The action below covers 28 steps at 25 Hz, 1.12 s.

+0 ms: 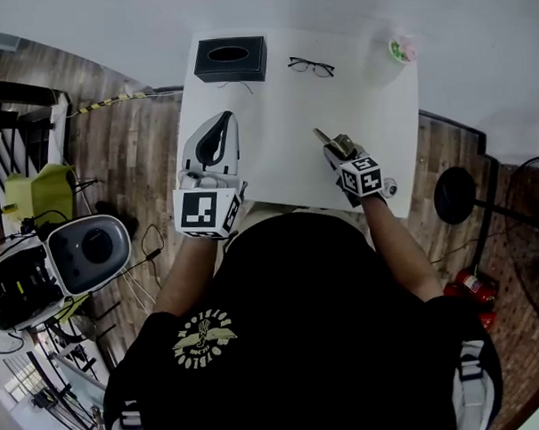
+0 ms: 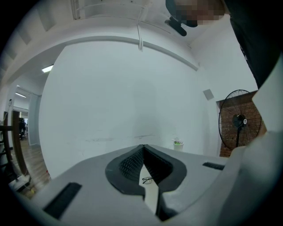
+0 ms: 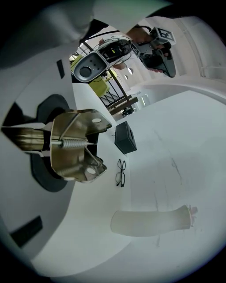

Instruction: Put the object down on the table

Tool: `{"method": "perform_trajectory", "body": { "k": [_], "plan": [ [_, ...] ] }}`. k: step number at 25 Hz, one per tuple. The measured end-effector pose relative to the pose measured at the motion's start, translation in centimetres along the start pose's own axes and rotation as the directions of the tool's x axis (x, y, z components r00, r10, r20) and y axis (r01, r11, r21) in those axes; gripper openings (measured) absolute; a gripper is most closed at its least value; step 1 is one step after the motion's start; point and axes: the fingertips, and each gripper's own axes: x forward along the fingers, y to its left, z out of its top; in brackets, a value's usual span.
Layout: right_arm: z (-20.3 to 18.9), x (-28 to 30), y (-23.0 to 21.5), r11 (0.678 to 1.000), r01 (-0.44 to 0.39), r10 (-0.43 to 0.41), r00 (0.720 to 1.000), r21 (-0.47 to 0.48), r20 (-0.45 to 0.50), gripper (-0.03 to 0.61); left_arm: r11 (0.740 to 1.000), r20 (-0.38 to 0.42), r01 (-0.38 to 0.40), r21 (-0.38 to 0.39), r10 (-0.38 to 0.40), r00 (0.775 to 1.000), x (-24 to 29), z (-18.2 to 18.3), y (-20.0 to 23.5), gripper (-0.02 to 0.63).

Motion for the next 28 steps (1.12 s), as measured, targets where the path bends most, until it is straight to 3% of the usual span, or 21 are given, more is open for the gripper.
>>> {"method": "perform_trajectory", "body": {
  "k": [28],
  "plan": [
    [-1.5, 5.6, -1.9, 0.984, -0.017, 0.036, 0.994, 0.175, -0.104, 0.11, 0.989, -0.057, 0.147, -0.023, -0.148, 0.987, 6.8, -2.0, 0.5, 0.008]
  ]
}}
